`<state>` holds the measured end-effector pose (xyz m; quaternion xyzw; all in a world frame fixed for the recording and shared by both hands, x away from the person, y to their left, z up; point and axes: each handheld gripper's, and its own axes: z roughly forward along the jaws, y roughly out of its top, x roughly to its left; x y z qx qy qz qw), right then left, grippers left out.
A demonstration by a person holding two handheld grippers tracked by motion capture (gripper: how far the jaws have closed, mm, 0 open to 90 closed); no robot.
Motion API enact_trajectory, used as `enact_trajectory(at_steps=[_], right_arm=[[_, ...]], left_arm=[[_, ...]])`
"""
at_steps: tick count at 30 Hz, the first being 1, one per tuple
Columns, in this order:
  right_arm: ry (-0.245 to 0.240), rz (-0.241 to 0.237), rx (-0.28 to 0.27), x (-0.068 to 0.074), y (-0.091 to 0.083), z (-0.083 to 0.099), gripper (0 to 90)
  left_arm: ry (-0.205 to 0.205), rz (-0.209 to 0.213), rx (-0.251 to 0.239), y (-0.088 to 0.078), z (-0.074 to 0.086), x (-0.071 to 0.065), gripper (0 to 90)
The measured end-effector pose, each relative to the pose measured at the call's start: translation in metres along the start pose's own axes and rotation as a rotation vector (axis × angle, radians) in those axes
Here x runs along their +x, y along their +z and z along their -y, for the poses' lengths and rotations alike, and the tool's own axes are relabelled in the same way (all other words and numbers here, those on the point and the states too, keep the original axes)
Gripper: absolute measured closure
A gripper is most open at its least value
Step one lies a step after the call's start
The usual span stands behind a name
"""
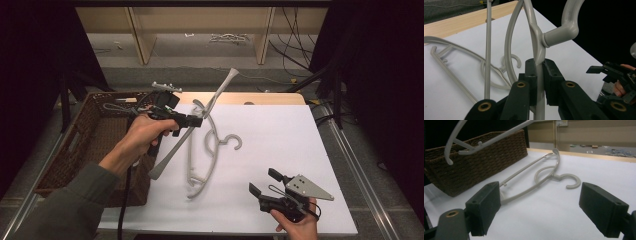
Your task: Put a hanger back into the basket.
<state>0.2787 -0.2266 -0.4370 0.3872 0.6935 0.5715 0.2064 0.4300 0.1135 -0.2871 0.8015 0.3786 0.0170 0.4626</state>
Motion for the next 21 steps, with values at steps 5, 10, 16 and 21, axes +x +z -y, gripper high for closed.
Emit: enact_trajectory(at_steps=[5,10,16,21], right_arm=[[0.003,0.001,-0.002,0.000,0.000,0.000,18.5],[0.006,-0.002,-0.003,0.000,0.001,0.000,18.5],[0.003,0.003,0.004,0.000,0.001,0.000,18.5],[0.001,0.009,0.021,0.000,0.000,0.000,18.5]], left_arm=[[0.022,-0.020,-0.007,-0.015,0.000,0.000,82.5],[0.017,-0.049,-0.025,-0.033,0.003,0.009,82.5],[0.000,-0.082,-0.051,-0.057,0.010,0.024,82.5],[-0.002,-0.107,-0.065,-0.075,0.017,0.034,82.5]])
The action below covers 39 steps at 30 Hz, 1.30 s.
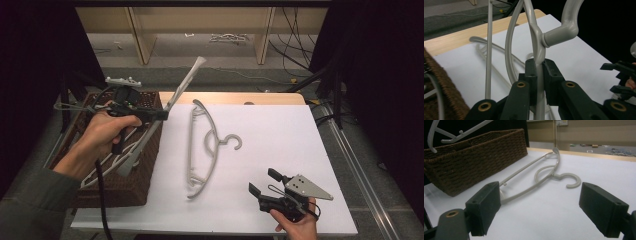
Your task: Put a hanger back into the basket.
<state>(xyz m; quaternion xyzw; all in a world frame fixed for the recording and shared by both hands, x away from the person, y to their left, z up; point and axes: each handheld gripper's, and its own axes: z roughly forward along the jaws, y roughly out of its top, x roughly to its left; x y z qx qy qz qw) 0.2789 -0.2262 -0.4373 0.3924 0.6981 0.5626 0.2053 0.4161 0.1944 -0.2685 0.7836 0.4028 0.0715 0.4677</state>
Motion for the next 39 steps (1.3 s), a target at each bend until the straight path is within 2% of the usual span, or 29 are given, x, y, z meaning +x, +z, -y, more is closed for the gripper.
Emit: enact_trajectory(at_steps=[2,3,7,8,9,10,12,13,14,16,19,20,22,25,28,32,34,36,39], right_arm=[[-0.002,0.002,-0.013,0.000,0.001,0.000,18.5],[0.007,-0.012,-0.017,0.000,0.002,0.001,18.5],[0.010,-0.010,0.007,0.000,0.001,0.000,18.5],[0.005,-0.012,-0.016,0.000,0.003,0.001,18.5],[0.001,-0.007,0.007,0.000,0.002,0.001,18.5],[0.002,-0.006,0.007,0.000,0.002,0.001,18.5],[0.000,-0.006,-0.004,-0.001,0.003,0.001,18.5],[0.002,-0.005,-0.003,-0.001,0.002,0.001,18.4],[0.002,-0.004,-0.004,-0.001,0.002,0.001,18.5],[0.001,-0.005,-0.005,-0.001,0.002,0.001,18.5],[0.001,-0.006,-0.003,-0.001,0.003,0.001,18.5],[0.001,-0.006,-0.004,-0.001,0.003,0.001,18.5],[-0.003,-0.007,-0.022,-0.001,0.004,0.002,18.5],[0.010,-0.010,-0.020,-0.001,0.004,0.002,18.5],[0.007,-0.013,-0.013,-0.001,0.004,0.002,18.5],[-0.002,-0.010,-0.015,-0.001,0.004,0.002,18.5],[0.009,-0.017,0.005,-0.001,0.003,0.002,18.5],[0.001,-0.011,-0.017,-0.001,0.004,0.002,18.6],[0.005,-0.010,0.016,-0.001,0.003,0.001,18.6]], left_arm=[[-0.009,-0.007,0.000,-0.004,0.002,0.005,82.5],[-0.009,-0.012,-0.002,-0.006,0.004,0.009,82.5],[0.001,-0.044,-0.014,-0.011,0.009,0.020,82.5],[0.004,-0.053,-0.017,-0.013,0.011,0.023,82.5],[-0.005,-0.055,-0.016,-0.014,0.012,0.026,82.5],[-0.009,-0.059,-0.018,-0.015,0.014,0.029,82.5],[0.018,-0.082,-0.014,-0.018,0.018,0.037,82.5],[0.046,-0.108,0.001,-0.019,0.019,0.040,82.5],[0.057,-0.126,0.009,-0.020,0.020,0.044,82.5],[0.049,-0.129,0.017,-0.021,0.024,0.052,82.5],[0.063,-0.147,0.026,-0.023,0.028,0.058,82.5],[0.045,-0.157,0.021,-0.025,0.033,0.065,82.5],[0.054,-0.160,0.025,-0.028,0.037,0.070,82.5],[0.055,-0.159,0.026,-0.032,0.044,0.074,82.5],[0.077,-0.177,0.033,-0.037,0.050,0.079,82.5],[0.069,-0.187,0.039,-0.044,0.062,0.088,82.5],[0.075,-0.199,0.054,-0.046,0.069,0.091,82.5],[0.073,-0.211,0.064,-0.049,0.077,0.094,82.5],[0.065,-0.214,0.072,-0.052,0.087,0.098,82.5]])
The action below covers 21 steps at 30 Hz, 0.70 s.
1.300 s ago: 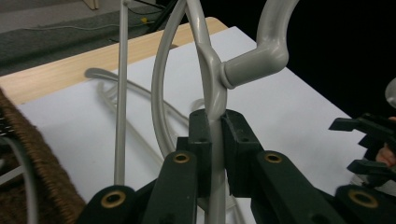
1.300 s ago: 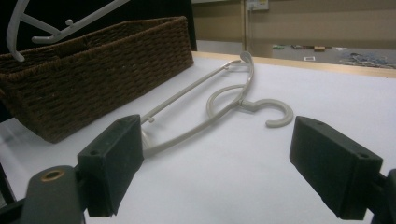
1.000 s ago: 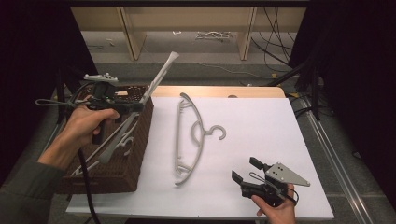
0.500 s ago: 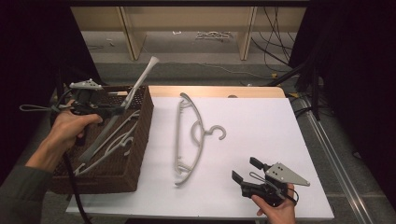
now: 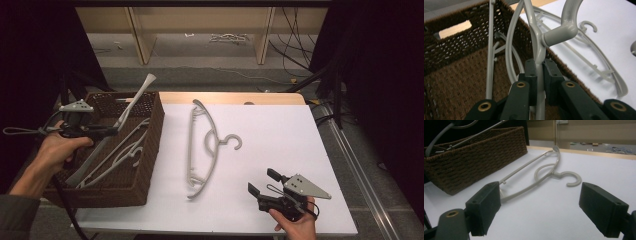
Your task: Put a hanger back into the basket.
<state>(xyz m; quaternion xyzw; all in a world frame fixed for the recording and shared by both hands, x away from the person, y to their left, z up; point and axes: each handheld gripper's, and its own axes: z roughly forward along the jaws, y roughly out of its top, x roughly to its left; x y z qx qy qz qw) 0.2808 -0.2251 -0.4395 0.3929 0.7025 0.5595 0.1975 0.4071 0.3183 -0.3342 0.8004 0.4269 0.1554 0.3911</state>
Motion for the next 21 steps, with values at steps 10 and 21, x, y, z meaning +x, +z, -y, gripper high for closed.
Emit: enact_trajectory(at_steps=[10,21], right_arm=[[-0.008,0.005,0.001,0.000,0.000,0.000,18.6],[-0.010,0.010,-0.002,0.000,0.001,0.000,18.6]], left_arm=[[-0.004,0.005,0.037,-0.005,0.028,0.009,82.5],[0.017,0.012,0.126,0.009,0.040,0.011,82.3]])
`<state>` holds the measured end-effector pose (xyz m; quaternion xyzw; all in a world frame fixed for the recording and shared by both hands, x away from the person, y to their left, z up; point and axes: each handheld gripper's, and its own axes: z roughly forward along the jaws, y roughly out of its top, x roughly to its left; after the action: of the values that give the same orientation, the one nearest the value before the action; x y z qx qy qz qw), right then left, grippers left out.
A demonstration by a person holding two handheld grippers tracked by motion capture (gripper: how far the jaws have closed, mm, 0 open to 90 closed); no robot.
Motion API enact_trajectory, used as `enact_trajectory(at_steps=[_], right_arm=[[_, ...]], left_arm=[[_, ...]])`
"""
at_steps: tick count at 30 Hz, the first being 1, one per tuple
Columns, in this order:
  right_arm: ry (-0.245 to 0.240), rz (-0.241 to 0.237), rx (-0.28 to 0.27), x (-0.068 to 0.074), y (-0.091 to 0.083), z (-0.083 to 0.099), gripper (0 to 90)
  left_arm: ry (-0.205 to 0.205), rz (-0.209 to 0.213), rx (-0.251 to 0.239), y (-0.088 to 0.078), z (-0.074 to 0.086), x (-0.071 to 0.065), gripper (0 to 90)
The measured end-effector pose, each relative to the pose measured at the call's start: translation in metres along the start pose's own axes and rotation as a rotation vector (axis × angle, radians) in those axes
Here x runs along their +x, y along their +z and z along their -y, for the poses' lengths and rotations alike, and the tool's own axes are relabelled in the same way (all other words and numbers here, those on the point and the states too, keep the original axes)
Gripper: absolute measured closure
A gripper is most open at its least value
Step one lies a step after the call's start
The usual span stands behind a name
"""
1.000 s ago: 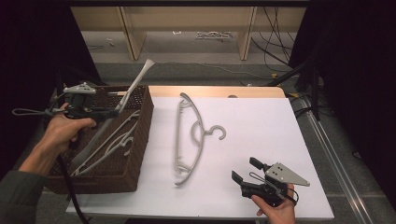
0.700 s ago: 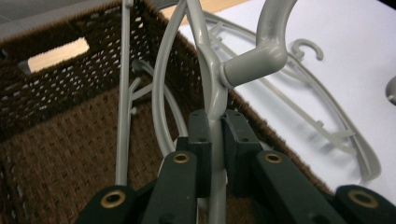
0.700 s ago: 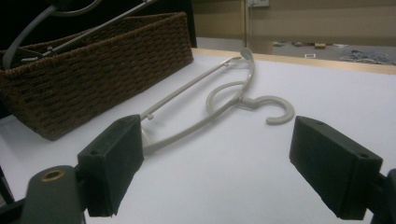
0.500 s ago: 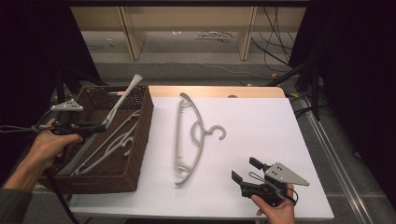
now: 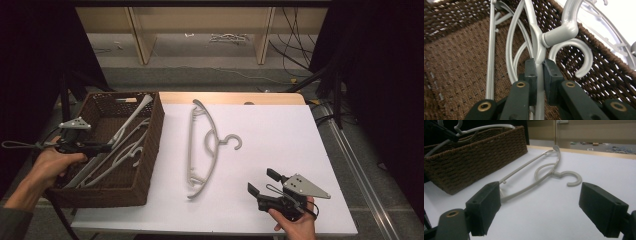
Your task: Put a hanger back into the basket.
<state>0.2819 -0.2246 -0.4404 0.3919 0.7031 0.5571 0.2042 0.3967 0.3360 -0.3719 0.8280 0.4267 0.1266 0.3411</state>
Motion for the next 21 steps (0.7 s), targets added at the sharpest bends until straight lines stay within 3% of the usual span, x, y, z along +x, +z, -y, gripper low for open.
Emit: enact_trajectory(at_steps=[5,7,10,14,17,19,21], right_arm=[[0.000,-0.009,-0.007,0.000,0.001,0.000,18.7],[0.002,-0.011,0.000,0.001,0.000,0.000,18.7],[-0.001,-0.004,-0.004,0.001,0.001,0.000,18.7],[0.005,-0.015,0.002,0.002,0.000,-0.001,18.8],[-0.003,-0.005,-0.004,0.001,0.000,0.000,18.7],[-0.001,-0.007,0.007,0.001,0.000,-0.001,18.8],[0.003,-0.019,-0.015,0.001,0.002,0.000,18.8]], left_arm=[[0.015,-0.001,0.062,0.010,-0.002,-0.002,82.2],[0.006,-0.002,0.067,0.014,-0.001,-0.003,82.2],[0.027,-0.006,0.085,0.018,0.000,-0.002,82.2],[0.026,-0.047,0.134,0.029,0.001,-0.001,81.7],[0.021,-0.044,0.153,0.033,0.002,0.000,82.0],[0.033,-0.064,0.170,0.036,0.003,0.000,82.1],[0.013,-0.073,0.172,0.039,0.004,0.001,82.0]])
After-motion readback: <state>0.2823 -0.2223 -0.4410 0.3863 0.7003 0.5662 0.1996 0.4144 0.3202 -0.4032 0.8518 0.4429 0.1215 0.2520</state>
